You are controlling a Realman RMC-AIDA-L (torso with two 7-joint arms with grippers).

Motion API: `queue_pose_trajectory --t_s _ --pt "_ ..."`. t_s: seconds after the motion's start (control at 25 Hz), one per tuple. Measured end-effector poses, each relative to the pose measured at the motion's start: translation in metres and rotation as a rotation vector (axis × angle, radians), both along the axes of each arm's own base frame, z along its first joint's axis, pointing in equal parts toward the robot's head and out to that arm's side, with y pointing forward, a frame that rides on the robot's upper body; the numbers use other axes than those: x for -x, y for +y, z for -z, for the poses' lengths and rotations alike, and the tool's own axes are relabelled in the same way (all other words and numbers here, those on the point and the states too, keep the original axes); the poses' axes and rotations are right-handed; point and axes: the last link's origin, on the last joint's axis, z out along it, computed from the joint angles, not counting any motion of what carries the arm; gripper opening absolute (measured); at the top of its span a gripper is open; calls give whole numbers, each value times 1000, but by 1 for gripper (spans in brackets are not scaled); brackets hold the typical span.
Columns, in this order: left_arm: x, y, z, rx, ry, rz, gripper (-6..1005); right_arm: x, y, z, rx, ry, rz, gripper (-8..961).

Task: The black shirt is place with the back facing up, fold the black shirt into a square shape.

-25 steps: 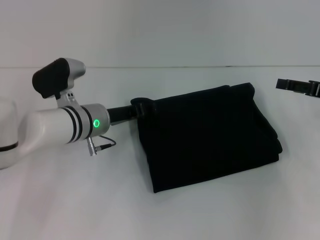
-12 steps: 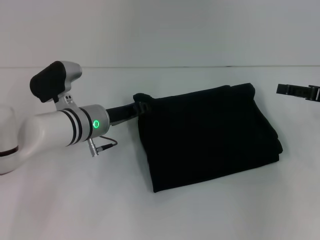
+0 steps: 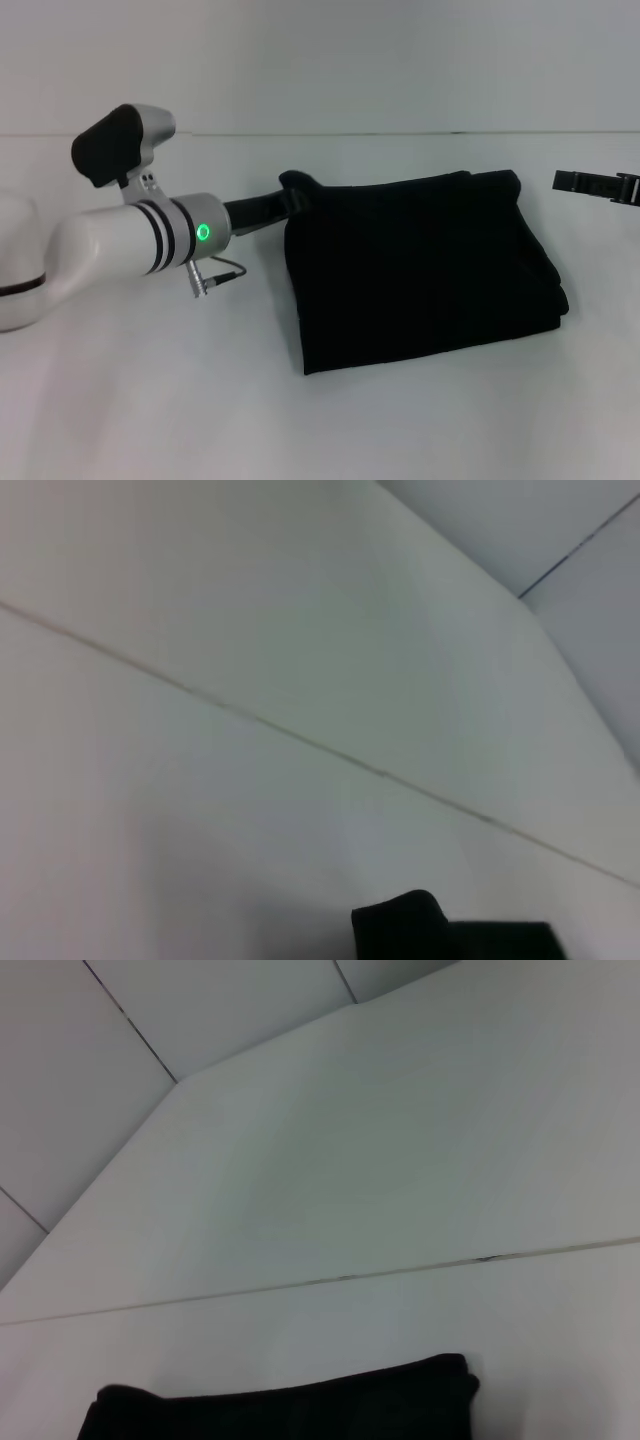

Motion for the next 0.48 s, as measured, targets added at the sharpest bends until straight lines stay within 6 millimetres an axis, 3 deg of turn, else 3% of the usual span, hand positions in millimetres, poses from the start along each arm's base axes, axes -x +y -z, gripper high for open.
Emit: queue_pose_trajectory --t_s 0.2,0.48 --pt "-14 8 -9 2 -31 49 42 0 -2 0 12 2 -5 824" --pt "-13 11 -14 -5 -24 56 44 -5 -13 0 97 5 18 823"
